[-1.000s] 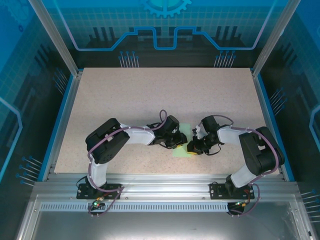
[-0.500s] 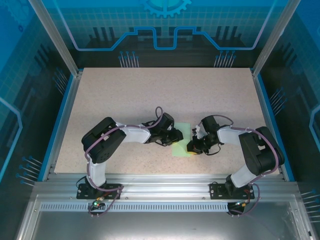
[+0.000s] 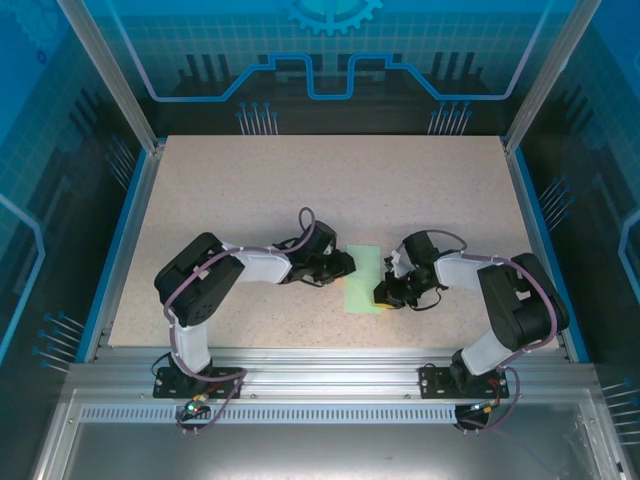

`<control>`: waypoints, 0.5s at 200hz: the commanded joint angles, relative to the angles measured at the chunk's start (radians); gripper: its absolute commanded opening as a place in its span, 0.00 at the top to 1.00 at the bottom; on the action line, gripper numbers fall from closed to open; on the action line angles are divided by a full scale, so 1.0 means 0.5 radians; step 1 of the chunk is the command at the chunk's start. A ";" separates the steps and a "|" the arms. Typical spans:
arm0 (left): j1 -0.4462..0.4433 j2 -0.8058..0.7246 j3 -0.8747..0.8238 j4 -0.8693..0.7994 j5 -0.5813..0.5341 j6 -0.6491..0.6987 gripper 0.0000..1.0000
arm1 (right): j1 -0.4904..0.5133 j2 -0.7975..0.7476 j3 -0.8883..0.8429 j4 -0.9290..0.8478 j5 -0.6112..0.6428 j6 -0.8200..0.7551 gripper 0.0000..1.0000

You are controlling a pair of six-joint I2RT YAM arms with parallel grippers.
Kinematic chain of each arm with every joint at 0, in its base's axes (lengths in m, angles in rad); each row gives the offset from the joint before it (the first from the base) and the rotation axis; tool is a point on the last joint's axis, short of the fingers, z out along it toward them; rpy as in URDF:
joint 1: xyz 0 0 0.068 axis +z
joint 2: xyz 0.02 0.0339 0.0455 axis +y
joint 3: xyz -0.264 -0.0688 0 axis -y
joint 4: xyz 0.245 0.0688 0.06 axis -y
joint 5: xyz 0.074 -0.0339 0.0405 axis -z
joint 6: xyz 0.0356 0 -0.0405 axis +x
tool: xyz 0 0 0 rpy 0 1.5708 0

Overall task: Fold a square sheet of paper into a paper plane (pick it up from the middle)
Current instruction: Fold the triangle a second time at the center of the table.

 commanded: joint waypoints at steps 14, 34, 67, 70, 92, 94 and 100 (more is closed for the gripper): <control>0.052 -0.121 -0.033 -0.107 -0.057 0.103 0.64 | -0.006 0.060 -0.060 -0.046 0.149 0.004 0.92; 0.028 -0.225 -0.030 -0.113 -0.019 0.101 0.62 | -0.005 0.054 -0.053 -0.046 0.148 0.002 0.91; -0.090 -0.289 0.036 -0.156 0.032 0.099 0.63 | -0.005 0.047 -0.054 -0.046 0.145 -0.003 0.91; -0.103 -0.284 0.040 -0.157 0.033 0.094 0.63 | -0.005 0.048 -0.053 -0.044 0.143 -0.003 0.91; -0.169 -0.183 0.104 -0.142 0.087 0.057 0.66 | -0.005 0.031 -0.054 -0.046 0.149 -0.003 0.91; -0.172 -0.173 0.109 -0.141 0.091 0.050 0.67 | -0.005 0.030 -0.053 -0.046 0.149 -0.003 0.91; -0.181 -0.140 0.112 -0.120 0.102 0.032 0.67 | -0.005 0.026 -0.054 -0.046 0.149 -0.003 0.91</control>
